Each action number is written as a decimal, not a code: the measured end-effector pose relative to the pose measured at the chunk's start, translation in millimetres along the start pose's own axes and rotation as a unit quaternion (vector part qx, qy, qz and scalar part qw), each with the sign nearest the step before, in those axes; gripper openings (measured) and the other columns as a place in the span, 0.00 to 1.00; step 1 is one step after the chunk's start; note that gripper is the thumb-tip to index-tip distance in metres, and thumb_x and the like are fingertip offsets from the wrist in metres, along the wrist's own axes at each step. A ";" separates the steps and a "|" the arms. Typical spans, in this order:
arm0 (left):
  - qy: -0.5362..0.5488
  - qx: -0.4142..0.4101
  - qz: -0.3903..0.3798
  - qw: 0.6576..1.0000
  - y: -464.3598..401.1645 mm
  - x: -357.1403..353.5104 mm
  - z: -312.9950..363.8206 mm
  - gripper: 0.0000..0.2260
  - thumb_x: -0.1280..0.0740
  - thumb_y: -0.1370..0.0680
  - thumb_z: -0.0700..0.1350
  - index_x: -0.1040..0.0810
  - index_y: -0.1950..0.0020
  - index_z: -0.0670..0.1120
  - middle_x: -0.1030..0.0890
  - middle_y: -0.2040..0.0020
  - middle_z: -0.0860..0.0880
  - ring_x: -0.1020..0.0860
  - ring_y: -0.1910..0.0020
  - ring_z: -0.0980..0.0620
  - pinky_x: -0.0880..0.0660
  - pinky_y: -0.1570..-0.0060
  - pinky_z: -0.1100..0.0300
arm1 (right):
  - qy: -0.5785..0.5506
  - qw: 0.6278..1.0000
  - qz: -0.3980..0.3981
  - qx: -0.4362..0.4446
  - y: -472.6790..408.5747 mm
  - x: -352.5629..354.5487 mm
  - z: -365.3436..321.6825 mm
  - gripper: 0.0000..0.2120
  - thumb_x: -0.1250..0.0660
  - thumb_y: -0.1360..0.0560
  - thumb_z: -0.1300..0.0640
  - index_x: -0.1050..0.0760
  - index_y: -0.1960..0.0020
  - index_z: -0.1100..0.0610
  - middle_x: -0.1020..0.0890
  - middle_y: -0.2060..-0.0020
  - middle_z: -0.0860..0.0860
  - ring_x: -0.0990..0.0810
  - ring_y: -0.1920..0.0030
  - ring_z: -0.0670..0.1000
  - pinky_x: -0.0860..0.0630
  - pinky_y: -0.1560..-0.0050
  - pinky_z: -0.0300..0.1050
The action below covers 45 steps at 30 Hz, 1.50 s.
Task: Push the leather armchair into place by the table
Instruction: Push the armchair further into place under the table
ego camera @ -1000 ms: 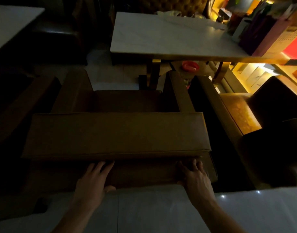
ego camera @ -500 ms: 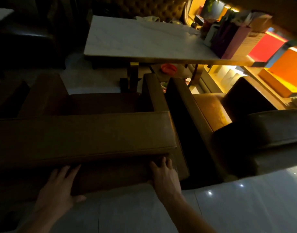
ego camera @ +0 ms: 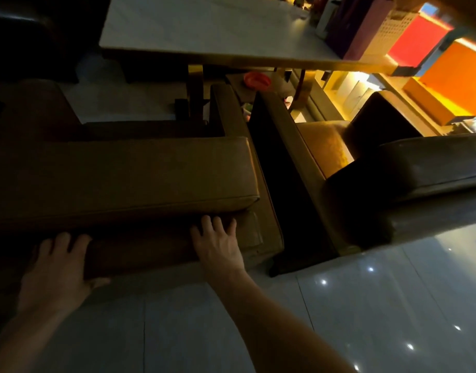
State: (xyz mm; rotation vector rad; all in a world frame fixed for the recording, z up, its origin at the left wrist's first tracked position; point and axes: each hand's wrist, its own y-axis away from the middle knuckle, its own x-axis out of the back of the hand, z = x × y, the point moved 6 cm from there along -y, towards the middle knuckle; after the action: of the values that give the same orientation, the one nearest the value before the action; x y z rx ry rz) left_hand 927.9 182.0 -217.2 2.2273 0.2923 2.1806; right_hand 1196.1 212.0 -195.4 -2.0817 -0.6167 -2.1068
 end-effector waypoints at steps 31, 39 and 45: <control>0.021 0.009 -0.014 1.000 40.9 -5.3 -0.1 0.38 0.19 0.42 0.61 0.24 0.37 0.47 0.28 0.44 0.43 0.32 0.44 0.37 0.24 0.56 0.38 | -0.040 0.999 0.008 0.019 37.4 -14.6 0.0 0.39 0.26 0.32 0.64 0.39 0.26 0.53 0.35 0.33 0.59 0.37 0.33 0.65 0.43 0.29 0.72; 0.026 0.017 -0.013 0.999 44.4 3.2 5.3 0.40 0.20 0.41 0.63 0.25 0.34 0.47 0.28 0.41 0.44 0.32 0.42 0.39 0.23 0.54 0.39 | -0.053 0.998 0.023 0.015 35.4 -13.7 3.9 0.38 0.24 0.31 0.60 0.38 0.26 0.48 0.32 0.35 0.58 0.35 0.36 0.64 0.30 0.35 0.68; 0.033 0.005 0.006 0.999 49.7 12.6 17.8 0.41 0.21 0.38 0.62 0.29 0.30 0.47 0.29 0.38 0.43 0.32 0.38 0.38 0.25 0.45 0.38 | -0.069 0.997 0.035 0.007 32.8 -8.4 12.4 0.35 0.26 0.28 0.57 0.37 0.26 0.48 0.34 0.34 0.57 0.37 0.34 0.63 0.31 0.34 0.66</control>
State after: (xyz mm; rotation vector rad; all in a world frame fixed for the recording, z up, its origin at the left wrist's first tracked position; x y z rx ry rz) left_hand 951.9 137.1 -198.4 2.1716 0.2923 2.2662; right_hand 1219.9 184.9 -197.4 -2.2202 -0.5629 -1.9290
